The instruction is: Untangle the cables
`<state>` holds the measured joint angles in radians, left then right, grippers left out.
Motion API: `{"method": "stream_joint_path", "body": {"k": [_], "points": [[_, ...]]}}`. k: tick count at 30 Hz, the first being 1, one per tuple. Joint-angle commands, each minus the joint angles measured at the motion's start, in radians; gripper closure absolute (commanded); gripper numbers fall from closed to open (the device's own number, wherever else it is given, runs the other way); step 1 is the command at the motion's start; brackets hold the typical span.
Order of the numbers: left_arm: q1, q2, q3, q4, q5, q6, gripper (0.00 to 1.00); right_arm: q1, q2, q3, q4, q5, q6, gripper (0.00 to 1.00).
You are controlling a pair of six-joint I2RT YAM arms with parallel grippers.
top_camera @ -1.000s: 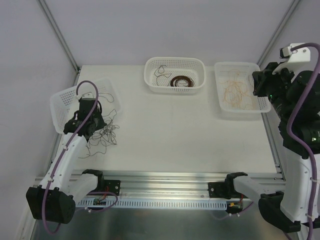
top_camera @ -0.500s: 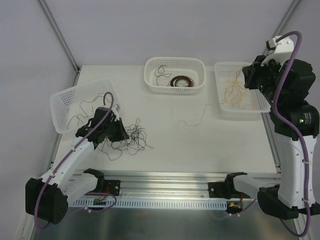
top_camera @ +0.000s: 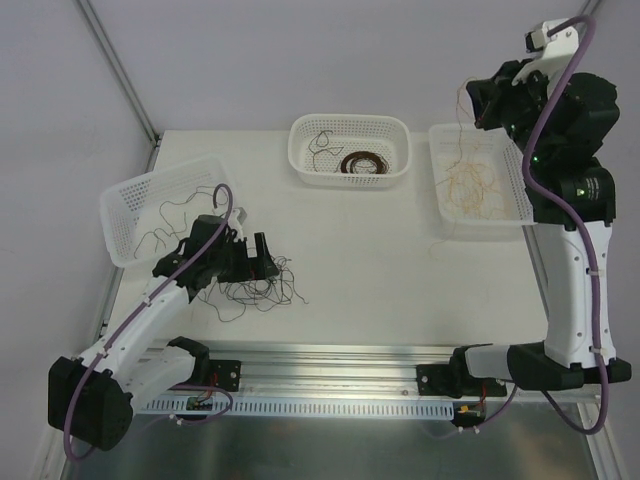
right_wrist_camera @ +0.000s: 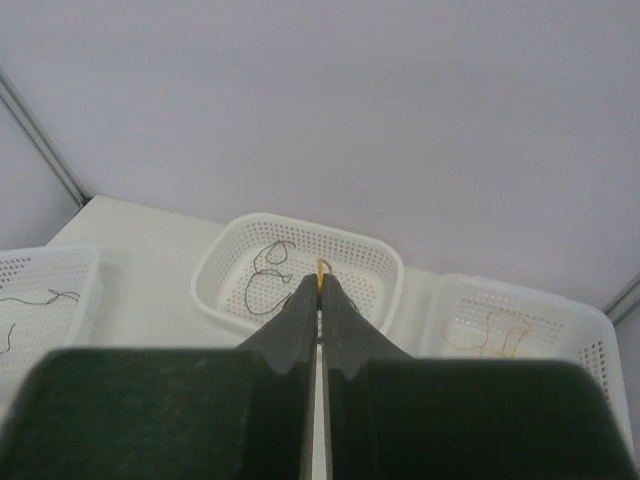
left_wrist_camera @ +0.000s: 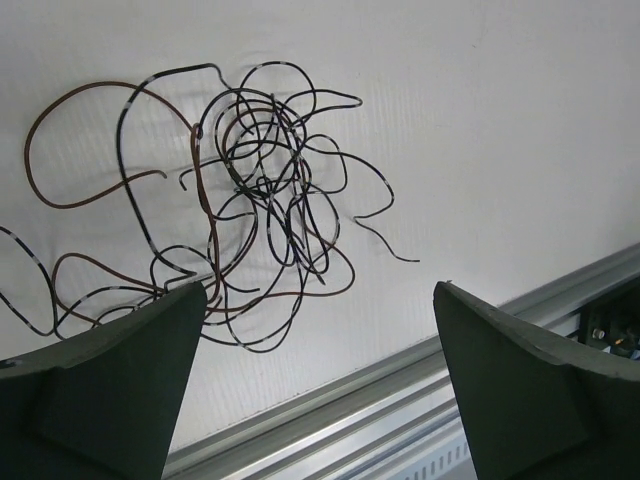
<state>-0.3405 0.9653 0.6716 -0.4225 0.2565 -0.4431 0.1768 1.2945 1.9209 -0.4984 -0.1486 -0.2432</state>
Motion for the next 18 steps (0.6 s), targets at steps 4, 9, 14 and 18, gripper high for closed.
{"method": "stream_joint_path", "body": {"k": [4, 9, 14, 18], "points": [[-0.002, -0.046, 0.026, 0.028, -0.029, 0.109, 0.01, -0.056, 0.1, 0.256, 0.188, -0.065, 0.01, 0.99], [-0.002, -0.043, 0.023, 0.03, -0.034, 0.15, 0.01, -0.125, 0.131, 0.319, 0.293, -0.033, -0.059, 0.99], [-0.002, 0.001, 0.023, 0.031, -0.025, 0.161, 0.01, -0.2, 0.167, 0.265, 0.388, 0.043, -0.116, 0.99], [-0.002, 0.033, 0.025, 0.031, -0.011, 0.156, 0.01, -0.237, 0.233, 0.221, 0.426, 0.05, -0.11, 0.99]]}}
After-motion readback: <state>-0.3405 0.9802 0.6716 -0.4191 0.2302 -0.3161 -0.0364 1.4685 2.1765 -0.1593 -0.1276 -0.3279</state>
